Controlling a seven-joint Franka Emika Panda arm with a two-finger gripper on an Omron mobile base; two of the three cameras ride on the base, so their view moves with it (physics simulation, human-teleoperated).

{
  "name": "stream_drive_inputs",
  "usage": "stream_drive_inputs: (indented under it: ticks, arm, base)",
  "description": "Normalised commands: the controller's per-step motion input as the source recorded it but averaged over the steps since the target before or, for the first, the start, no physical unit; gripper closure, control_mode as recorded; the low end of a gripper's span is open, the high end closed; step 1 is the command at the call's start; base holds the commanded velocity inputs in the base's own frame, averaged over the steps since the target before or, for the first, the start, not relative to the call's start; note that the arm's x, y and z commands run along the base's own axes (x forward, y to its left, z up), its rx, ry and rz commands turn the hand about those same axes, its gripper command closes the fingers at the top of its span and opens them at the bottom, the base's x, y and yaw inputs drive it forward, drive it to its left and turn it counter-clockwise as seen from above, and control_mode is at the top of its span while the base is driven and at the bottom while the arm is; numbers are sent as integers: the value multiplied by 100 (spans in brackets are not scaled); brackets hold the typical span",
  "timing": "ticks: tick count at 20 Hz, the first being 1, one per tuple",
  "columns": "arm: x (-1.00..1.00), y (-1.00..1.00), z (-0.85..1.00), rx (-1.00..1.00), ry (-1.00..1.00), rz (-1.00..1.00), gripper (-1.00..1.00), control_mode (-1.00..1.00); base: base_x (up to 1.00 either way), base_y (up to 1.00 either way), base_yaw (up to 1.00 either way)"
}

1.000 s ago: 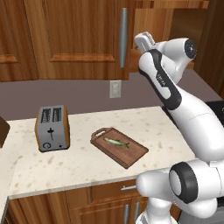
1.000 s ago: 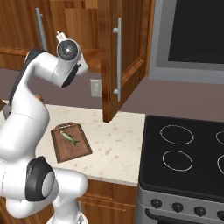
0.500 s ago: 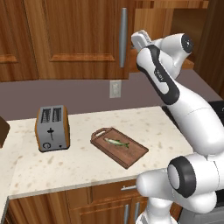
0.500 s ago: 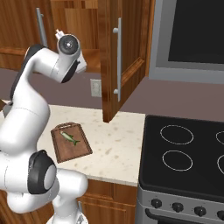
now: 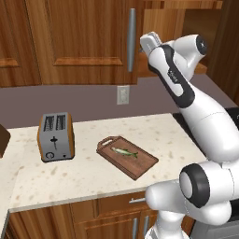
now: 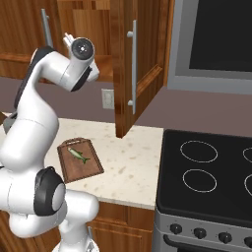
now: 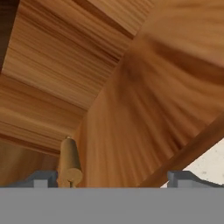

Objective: Open the cabinet, retrieve the rolling pin, and place it next to the meat on the cutting board to prepare for tenderizing.

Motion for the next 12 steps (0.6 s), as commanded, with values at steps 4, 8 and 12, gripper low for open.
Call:
stream_drive_inputs:
  ticks: [4,8,12]
  arm:
    - [0,7,0,0,0,4,-100,-100]
    - [7,7,0,1,0,3,-100,-100]
    - [14,10,0,0,0,3,-100,-100]
  base:
    - [0,0,0]
    - [0,0,0]
    - [0,0,0]
